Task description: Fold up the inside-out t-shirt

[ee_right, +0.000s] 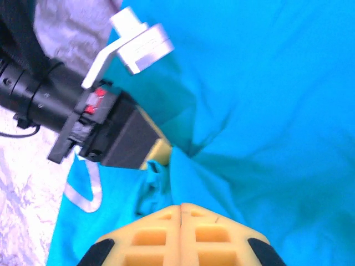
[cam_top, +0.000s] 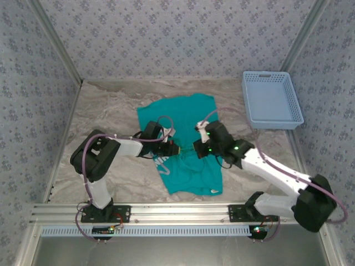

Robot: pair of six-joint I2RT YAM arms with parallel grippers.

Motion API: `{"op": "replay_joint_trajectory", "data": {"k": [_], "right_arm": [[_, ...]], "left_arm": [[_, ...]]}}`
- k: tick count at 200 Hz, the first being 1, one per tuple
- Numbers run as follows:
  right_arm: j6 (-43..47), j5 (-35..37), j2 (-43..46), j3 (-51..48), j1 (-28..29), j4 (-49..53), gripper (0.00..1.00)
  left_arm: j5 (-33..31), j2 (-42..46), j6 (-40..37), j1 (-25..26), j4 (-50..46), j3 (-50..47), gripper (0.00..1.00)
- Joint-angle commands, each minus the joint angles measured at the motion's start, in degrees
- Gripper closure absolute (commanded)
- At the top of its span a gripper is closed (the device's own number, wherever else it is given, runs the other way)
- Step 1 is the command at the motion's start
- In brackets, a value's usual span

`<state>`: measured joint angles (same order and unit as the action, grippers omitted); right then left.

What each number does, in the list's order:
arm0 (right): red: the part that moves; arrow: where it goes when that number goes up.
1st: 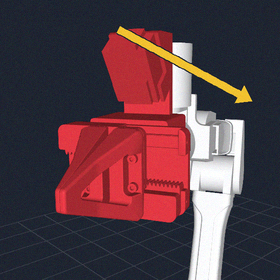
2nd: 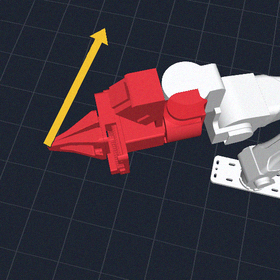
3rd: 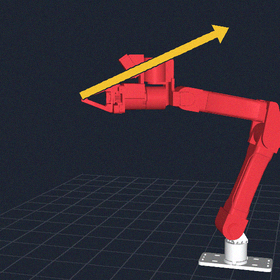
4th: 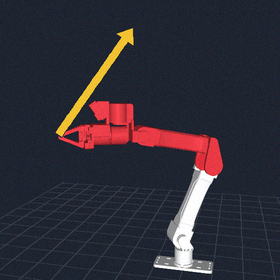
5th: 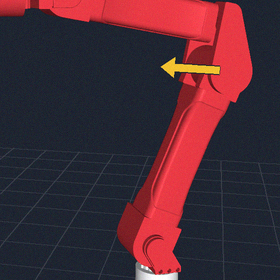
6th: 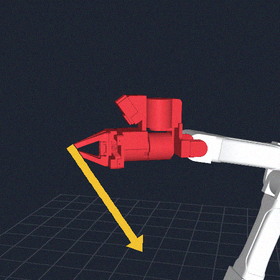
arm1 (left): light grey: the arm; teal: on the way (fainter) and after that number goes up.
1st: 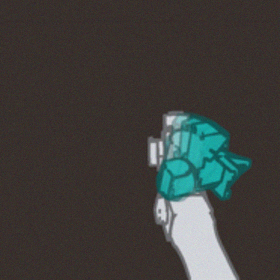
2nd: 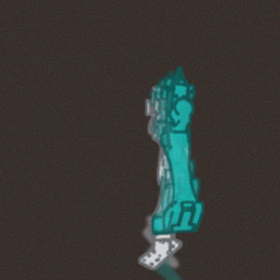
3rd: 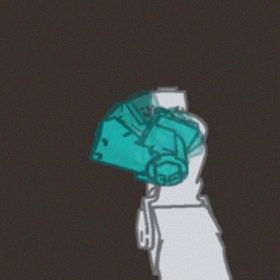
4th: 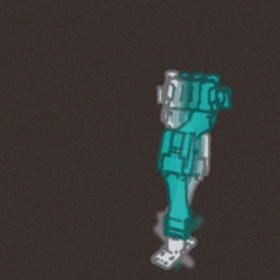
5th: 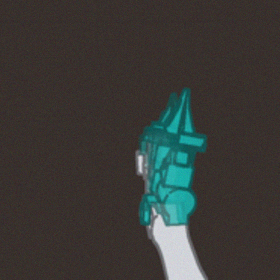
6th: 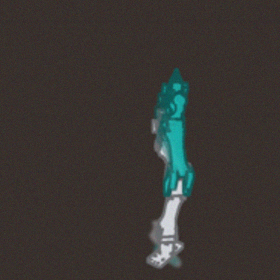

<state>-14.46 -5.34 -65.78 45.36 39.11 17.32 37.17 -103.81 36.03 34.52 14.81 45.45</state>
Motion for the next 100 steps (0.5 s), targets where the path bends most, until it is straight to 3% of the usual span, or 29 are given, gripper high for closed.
{"op": "replay_joint_trajectory", "data": {"k": [1,18,45,76,100], "right_arm": [[-0.6,-7.8,2.2,-7.3,-8.2,0.9,1.00],[-0.6,-9.2,1.9,-11.2,-13.2,1.1,1.00],[-2.8,-6.8,1.0,-14.1,-14.0,1.9,1.00],[-3.7,-4.4,1.8,-14.6,-14.0,5.1,1.00],[-3.9,-4.2,3.4,-13.8,-13.5,6.8,0.75]], "left_arm": [[-0.1,-3.3,-1.0,-1.1,-0.7,1.6,0.96],[1.9,-5.2,-1.0,-1.1,0.6,2.3,0.89],[4.6,-3.7,-2.4,-0.7,2.5,1.9,0.70],[3.8,2.1,-8.4,0.7,-9.4,4.5,0.57],[0.8,4.6,-17.6,4.7,-25.7,11.8,0.50]]}}
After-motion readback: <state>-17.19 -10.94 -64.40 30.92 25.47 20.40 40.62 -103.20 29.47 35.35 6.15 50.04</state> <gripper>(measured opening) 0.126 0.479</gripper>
